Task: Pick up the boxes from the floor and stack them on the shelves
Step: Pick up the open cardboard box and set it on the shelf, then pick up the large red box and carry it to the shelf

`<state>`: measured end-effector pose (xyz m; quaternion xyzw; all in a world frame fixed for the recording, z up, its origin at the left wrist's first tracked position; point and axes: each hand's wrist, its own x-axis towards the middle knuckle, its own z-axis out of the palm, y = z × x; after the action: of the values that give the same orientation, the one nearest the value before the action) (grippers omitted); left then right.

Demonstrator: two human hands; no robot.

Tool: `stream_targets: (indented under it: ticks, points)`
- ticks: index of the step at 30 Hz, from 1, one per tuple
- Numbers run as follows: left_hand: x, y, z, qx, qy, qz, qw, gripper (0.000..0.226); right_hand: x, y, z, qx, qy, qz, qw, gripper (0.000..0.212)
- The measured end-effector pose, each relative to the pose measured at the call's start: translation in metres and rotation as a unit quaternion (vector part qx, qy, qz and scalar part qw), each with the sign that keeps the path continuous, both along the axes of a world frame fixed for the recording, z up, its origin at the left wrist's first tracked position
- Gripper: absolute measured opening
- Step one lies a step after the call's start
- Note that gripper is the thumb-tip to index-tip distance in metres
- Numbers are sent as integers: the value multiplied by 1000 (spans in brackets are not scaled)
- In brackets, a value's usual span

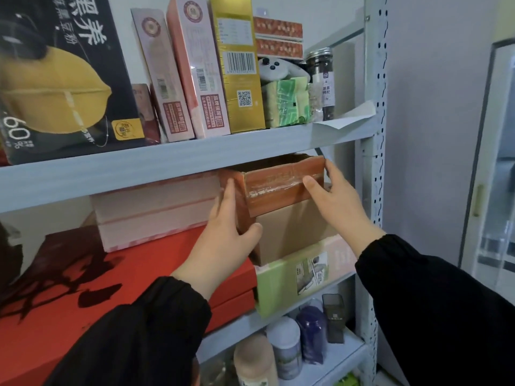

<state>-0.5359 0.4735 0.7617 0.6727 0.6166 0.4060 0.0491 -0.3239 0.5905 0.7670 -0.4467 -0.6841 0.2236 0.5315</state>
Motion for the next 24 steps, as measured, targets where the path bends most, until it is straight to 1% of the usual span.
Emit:
stream_targets:
  ticks: [2,4,7,10,12,14,18,21,24]
  points:
    - [0,-13,-6,14,4,13,1000,94,5,-14,-9,-4,-17,-6,1000,78]
    - [1,-25,-19,28,33,18,999,91,12,-33,-27,-10,-70,-32,997,84]
    - [2,-40,-49,46,118,9,992,84,24,-70,-65,-12,-148,-52,988,83]
    - [12,-54,-84,64,200,-39,977,81,39,-113,-112,-37,-228,-90,969,85]
    - [23,-66,-109,69,243,-90,963,80,50,-148,-147,-70,-281,-135,947,90]
    - [38,-78,-137,66,271,-146,949,81,63,-191,-184,-107,-313,-182,926,94]
    - [82,-108,-208,2,318,-235,919,83,93,-293,-263,-217,-353,-245,877,96]
    - [128,-142,-269,-64,340,-308,886,89,118,-379,-321,-306,-371,-282,830,97]
    - [185,-184,-323,-100,362,-385,843,93,146,-470,-368,-391,-352,-329,784,98]
